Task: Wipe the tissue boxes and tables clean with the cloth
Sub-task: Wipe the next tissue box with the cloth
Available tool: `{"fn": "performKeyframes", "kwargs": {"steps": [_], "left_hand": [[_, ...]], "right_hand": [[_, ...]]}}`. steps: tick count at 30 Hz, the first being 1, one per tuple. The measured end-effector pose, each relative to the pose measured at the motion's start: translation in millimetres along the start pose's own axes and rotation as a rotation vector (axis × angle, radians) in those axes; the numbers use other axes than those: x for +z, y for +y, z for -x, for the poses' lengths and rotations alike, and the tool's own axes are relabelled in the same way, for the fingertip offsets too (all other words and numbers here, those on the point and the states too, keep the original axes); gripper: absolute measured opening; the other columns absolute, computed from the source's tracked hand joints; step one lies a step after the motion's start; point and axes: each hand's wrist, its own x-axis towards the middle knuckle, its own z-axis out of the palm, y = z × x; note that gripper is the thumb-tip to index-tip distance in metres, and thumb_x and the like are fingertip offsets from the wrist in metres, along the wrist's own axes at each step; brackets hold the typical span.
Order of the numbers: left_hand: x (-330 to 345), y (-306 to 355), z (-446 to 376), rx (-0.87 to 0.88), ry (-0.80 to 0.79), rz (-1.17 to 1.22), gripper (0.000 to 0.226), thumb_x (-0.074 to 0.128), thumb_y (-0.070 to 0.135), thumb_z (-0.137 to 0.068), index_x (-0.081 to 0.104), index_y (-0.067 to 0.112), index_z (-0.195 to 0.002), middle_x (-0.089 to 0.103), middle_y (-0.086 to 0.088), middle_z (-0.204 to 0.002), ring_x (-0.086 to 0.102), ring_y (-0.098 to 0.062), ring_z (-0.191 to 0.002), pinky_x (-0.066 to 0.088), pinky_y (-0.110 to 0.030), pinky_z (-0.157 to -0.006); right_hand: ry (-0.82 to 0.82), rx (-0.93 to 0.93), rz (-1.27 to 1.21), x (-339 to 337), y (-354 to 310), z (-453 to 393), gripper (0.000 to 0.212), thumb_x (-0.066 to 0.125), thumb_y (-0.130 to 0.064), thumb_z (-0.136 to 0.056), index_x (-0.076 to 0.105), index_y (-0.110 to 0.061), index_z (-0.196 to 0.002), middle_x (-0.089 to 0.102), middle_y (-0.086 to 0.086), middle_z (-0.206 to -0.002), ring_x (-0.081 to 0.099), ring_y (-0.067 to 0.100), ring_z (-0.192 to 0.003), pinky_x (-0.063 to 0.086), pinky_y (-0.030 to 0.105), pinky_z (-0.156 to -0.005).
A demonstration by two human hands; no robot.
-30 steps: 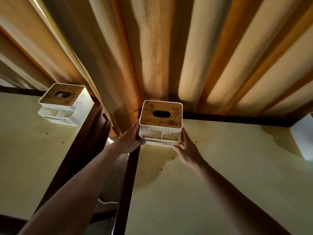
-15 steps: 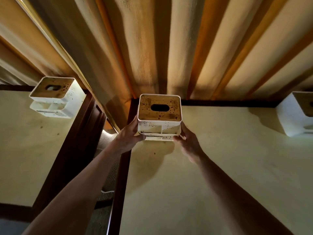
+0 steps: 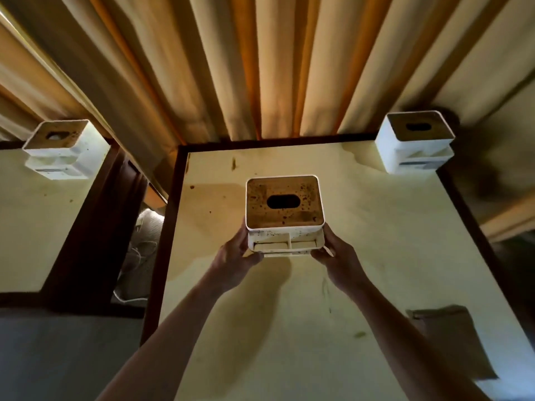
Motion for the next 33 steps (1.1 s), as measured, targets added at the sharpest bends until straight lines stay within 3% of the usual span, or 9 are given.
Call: {"fn": "performKeyframes", "kwargs": {"steps": [5, 9, 12, 15, 20, 23, 24, 28, 33], "left_hand": [[72.1, 3.4, 46.5, -0.020, -0.008, 0.047, 0.082, 0.065, 0.001, -0.086, 0.030, 0.027, -0.155, 0.064, -0.003, -0.133, 0.058, -0.026, -0.126, 0.047, -0.056, -0.105], [114.1, 3.3, 75.4, -0.040, 0.035, 0.031, 0.079, 0.065, 0.005, -0.084, 0.033, 0.024, -0.154, 0.066, 0.000, -0.130, 0.061, -0.025, -0.121, 0.050, -0.047, -0.103], [137.9, 5.1, 91.2, -0.053, 0.034, 0.040, 0.080, 0.066, 0.004, -0.085, 0.031, 0.022, -0.155, 0.065, -0.002, -0.131, 0.060, -0.027, -0.122, 0.049, -0.046, -0.105], [152.6, 6.5, 99.9, -0.055, 0.015, 0.045, 0.081, 0.065, 0.004, -0.087, 0.028, 0.022, -0.156, 0.063, -0.002, -0.134, 0.058, -0.025, -0.124, 0.048, -0.046, -0.105], [169.4, 3.6, 111.0, -0.071, 0.017, 0.023, 0.078, 0.063, -0.009, -0.090, 0.029, 0.019, -0.155, 0.063, 0.003, -0.134, 0.058, -0.018, -0.124, 0.049, -0.029, -0.101], [171.5, -0.6, 114.8, -0.106, 0.043, 0.035, 0.080, 0.065, -0.005, -0.086, 0.031, 0.019, -0.154, 0.063, -0.003, -0.134, 0.058, -0.023, -0.123, 0.048, -0.035, -0.102], [171.0, -1.3, 115.7, -0.118, 0.048, 0.039, 0.080, 0.066, -0.001, -0.084, 0.032, 0.020, -0.154, 0.063, -0.004, -0.133, 0.057, -0.024, -0.122, 0.047, -0.039, -0.103], [168.2, -3.1, 115.5, -0.159, 0.061, 0.047, 0.080, 0.067, 0.004, -0.081, 0.034, 0.019, -0.152, 0.066, -0.002, -0.129, 0.060, -0.021, -0.120, 0.047, -0.046, -0.105], [166.3, -5.5, 109.3, -0.180, 0.047, 0.039, 0.078, 0.066, 0.001, -0.080, 0.036, 0.018, -0.151, 0.065, -0.003, -0.130, 0.060, -0.023, -0.121, 0.047, -0.047, -0.107]], "right_hand": [[-0.015, -0.002, -0.007, -47.3, 26.4, 66.9, 0.064, 0.057, -0.002, -0.094, 0.041, -0.036, -0.146, 0.062, -0.016, -0.130, 0.056, -0.010, -0.115, 0.048, 0.015, -0.095], [-0.041, 0.009, 0.017, -67.6, 48.6, 102.9, 0.063, 0.058, -0.008, -0.094, 0.039, -0.038, -0.147, 0.060, -0.016, -0.132, 0.054, -0.011, -0.115, 0.047, 0.017, -0.099], [-0.013, -0.007, 0.068, -78.1, 59.6, 126.2, 0.062, 0.061, -0.011, -0.093, 0.040, -0.036, -0.146, 0.061, -0.017, -0.130, 0.052, -0.023, -0.106, 0.039, -0.003, -0.081], [0.021, -0.011, 0.156, -84.3, 69.6, 143.2, 0.060, 0.062, -0.029, -0.093, 0.036, -0.039, -0.147, 0.063, -0.020, -0.124, 0.055, -0.018, -0.106, 0.032, -0.008, -0.070], [0.032, 0.002, 0.155, -87.1, 85.4, 155.4, 0.063, 0.063, -0.028, -0.093, 0.033, -0.037, -0.148, 0.063, -0.016, -0.124, 0.047, -0.032, -0.092, 0.036, -0.006, -0.075], [-0.011, 0.056, -0.001, -82.6, 95.8, 157.0, 0.072, 0.064, -0.034, -0.082, 0.035, -0.035, -0.148, 0.063, -0.017, -0.126, 0.056, -0.012, -0.111, 0.048, 0.018, -0.098], [-0.017, 0.069, -0.034, -81.2, 98.1, 156.7, 0.074, 0.063, -0.034, -0.079, 0.036, -0.033, -0.148, 0.063, -0.016, -0.127, 0.058, -0.009, -0.113, 0.048, 0.018, -0.098], [-0.008, 0.034, -0.025, -78.2, 96.0, 152.1, 0.077, 0.057, -0.033, -0.078, 0.032, -0.026, -0.150, 0.060, -0.009, -0.130, 0.050, -0.030, -0.095, 0.040, -0.002, -0.073], [-0.022, 0.060, -0.030, -78.5, 100.4, 145.6, 0.072, 0.062, -0.022, -0.086, 0.032, -0.025, -0.151, 0.062, -0.006, -0.131, 0.051, -0.028, -0.098, 0.041, -0.001, -0.081]]}}
